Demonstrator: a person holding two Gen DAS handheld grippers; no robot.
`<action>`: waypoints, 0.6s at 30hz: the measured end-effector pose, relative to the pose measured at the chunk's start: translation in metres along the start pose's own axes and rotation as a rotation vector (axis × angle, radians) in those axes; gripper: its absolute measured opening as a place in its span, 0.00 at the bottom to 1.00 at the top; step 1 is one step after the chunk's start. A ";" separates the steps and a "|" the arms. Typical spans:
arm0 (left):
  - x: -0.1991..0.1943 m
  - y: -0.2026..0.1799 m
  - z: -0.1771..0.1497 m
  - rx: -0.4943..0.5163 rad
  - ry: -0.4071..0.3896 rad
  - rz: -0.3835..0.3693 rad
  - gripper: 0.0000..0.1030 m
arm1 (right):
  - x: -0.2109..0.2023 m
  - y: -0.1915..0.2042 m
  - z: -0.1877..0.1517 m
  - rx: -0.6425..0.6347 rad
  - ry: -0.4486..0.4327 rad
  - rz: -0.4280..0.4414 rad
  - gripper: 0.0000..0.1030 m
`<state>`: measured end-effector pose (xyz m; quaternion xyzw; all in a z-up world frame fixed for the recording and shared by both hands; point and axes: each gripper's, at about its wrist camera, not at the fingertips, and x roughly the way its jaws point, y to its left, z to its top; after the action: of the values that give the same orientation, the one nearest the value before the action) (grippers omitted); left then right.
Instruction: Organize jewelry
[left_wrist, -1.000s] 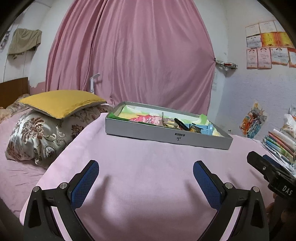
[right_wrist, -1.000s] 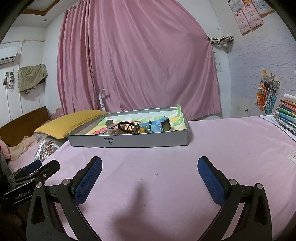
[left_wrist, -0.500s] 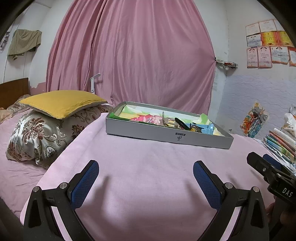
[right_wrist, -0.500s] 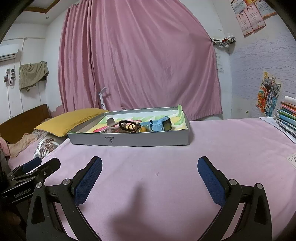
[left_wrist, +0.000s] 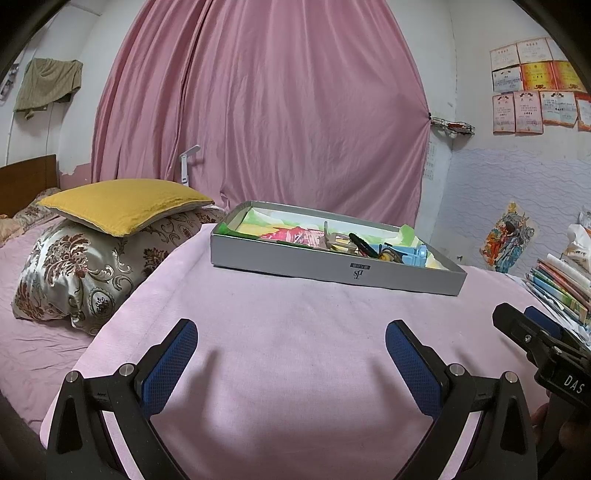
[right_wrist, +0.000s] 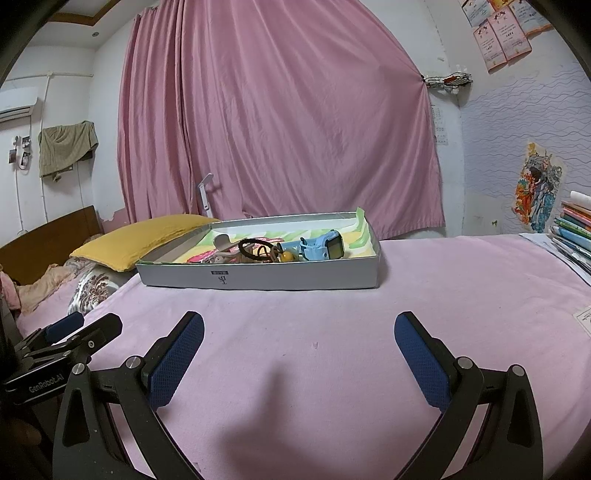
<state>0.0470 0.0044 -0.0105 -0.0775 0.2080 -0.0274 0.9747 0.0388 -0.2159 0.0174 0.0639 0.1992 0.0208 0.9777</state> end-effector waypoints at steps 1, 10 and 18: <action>0.000 0.000 0.000 0.000 0.000 0.000 0.99 | 0.000 0.000 0.000 0.000 0.000 0.000 0.98; 0.000 0.000 0.000 0.000 0.001 -0.003 0.99 | 0.001 0.001 0.001 0.000 0.001 0.000 0.98; 0.000 0.001 0.000 -0.001 0.002 -0.004 0.99 | 0.000 0.001 0.001 0.001 0.001 0.001 0.98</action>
<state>0.0473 0.0050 -0.0112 -0.0782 0.2091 -0.0291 0.9743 0.0393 -0.2153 0.0178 0.0642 0.1997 0.0210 0.9775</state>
